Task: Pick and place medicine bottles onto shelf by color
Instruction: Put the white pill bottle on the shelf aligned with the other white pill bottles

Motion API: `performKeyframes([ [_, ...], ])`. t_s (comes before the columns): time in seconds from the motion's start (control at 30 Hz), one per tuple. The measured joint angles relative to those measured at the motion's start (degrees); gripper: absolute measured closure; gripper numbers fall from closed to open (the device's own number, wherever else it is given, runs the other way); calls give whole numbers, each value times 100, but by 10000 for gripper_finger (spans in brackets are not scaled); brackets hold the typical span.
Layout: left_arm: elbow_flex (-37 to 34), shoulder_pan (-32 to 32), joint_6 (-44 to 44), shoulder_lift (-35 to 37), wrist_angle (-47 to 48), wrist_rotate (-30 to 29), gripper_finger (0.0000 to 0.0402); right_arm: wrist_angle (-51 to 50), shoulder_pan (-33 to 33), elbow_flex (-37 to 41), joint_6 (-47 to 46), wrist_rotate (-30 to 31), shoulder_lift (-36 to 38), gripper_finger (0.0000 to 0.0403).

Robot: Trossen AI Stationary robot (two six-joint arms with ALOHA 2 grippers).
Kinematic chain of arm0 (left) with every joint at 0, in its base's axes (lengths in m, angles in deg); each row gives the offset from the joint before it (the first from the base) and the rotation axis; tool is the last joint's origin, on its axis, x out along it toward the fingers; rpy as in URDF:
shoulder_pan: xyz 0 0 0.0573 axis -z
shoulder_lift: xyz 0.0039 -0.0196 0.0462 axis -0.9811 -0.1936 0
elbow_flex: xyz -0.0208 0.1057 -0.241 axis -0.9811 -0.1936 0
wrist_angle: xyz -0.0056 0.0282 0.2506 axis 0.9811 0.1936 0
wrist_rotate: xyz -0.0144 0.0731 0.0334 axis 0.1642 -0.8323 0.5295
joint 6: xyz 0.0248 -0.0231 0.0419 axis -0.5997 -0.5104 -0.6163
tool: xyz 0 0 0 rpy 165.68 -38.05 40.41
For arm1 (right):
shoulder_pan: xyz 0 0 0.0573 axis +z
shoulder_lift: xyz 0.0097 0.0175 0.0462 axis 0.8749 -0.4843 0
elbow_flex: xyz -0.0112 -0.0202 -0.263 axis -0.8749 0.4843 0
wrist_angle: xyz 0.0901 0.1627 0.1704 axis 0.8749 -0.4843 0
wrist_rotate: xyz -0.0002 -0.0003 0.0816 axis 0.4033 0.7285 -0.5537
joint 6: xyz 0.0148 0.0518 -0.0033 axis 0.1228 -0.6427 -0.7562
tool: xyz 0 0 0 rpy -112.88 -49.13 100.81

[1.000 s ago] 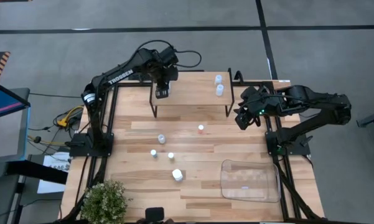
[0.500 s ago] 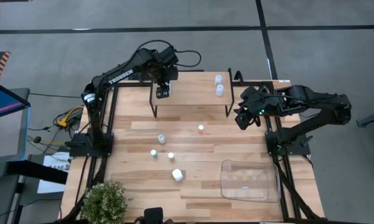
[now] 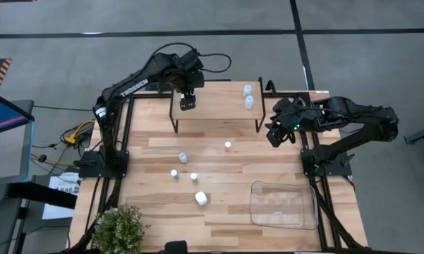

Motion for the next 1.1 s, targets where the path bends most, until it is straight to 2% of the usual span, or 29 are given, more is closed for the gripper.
performKeyframes([
  [0.17, 477, 239, 265, 0, 582, 8, 118, 0, 0, 0, -2, 0, 0, 222],
  [0.23, 681, 375, 494, 6, 963, 190, 118, 0, 0, 0, 0, -1, 0, 222],
  [0.33, 804, 647, 876, 24, 1165, 959, 118, -1, 0, 0, 0, -2, 0, 222],
  [0.5, 804, 1201, 1291, 131, 1172, 2852, 118, -59, 0, 0, 0, -4, 0, 222],
  [0.57, 796, 1493, 1525, 131, 1169, 3074, 118, -129, 0, 0, 0, -7, 0, 222],
  [0.63, 774, 1832, 1614, 138, 1164, 2956, 118, -205, 16, 0, -5, -12, 0, 222],
  [0.83, 753, 3016, 1900, 130, 1171, 2085, 118, -368, 22, 0, -48, -28, 0, 222],
  [1.1, 755, 4488, 2737, 32, 1166, 673, 118, -788, 20, -2, 119, -165, 2, 222],
])
